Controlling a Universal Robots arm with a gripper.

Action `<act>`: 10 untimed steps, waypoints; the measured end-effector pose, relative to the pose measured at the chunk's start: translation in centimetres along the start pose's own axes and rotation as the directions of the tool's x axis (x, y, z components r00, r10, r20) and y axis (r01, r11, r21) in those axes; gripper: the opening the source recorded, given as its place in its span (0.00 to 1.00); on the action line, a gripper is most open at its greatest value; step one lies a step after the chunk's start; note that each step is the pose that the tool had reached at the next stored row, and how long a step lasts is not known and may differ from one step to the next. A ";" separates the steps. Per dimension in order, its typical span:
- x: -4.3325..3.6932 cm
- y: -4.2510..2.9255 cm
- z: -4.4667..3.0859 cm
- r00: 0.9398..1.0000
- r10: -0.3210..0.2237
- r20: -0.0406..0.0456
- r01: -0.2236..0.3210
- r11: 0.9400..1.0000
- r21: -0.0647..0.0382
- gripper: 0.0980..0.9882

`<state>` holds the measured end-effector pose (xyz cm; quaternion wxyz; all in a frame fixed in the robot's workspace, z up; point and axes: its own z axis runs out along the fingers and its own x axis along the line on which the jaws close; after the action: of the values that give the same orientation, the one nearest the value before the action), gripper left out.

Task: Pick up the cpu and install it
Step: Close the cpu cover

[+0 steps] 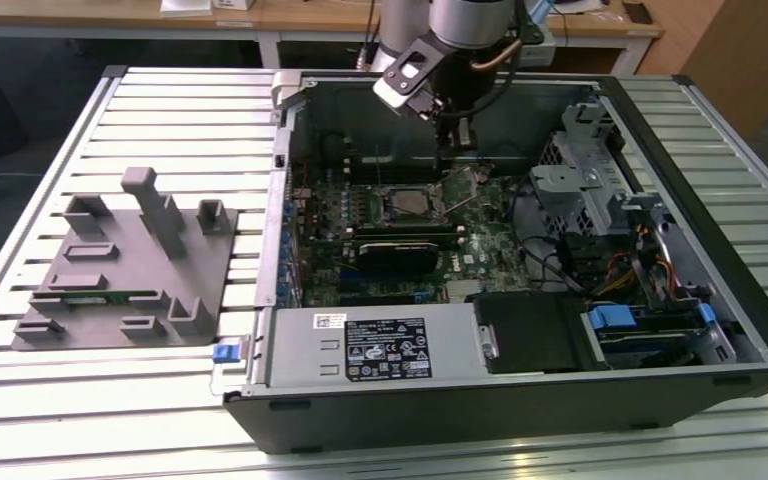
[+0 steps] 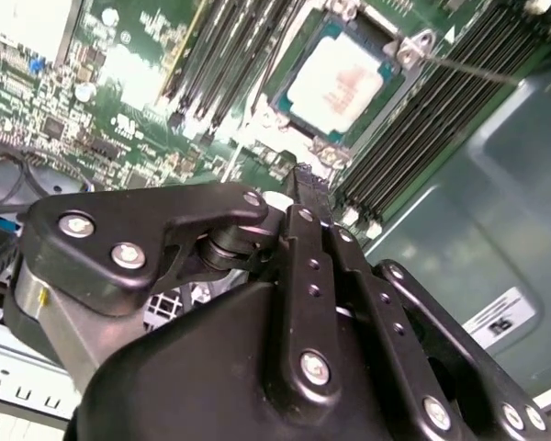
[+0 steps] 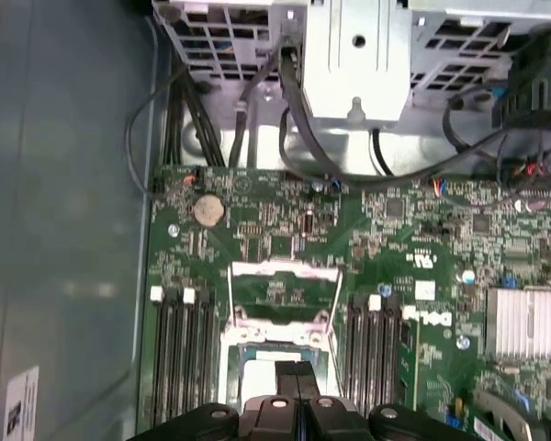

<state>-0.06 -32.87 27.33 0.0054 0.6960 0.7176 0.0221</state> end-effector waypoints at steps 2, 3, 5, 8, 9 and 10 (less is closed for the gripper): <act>0.00 0.61 0.07 1.000 0.000 0.000 0.000 1.000 0.003 0.01; 0.00 0.92 0.11 1.000 0.000 0.000 0.000 1.000 0.004 0.01; 0.01 1.29 0.19 1.000 0.000 0.000 0.000 1.000 0.005 0.01; 0.04 1.72 0.33 1.000 0.000 0.002 0.000 1.000 0.006 0.01; 0.05 1.89 0.40 1.000 0.000 0.002 0.000 1.000 0.006 0.01; 0.06 2.03 0.47 1.000 0.000 0.002 0.000 1.000 0.006 0.01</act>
<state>1.98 -32.74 26.95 0.0040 0.6961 0.7177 0.0192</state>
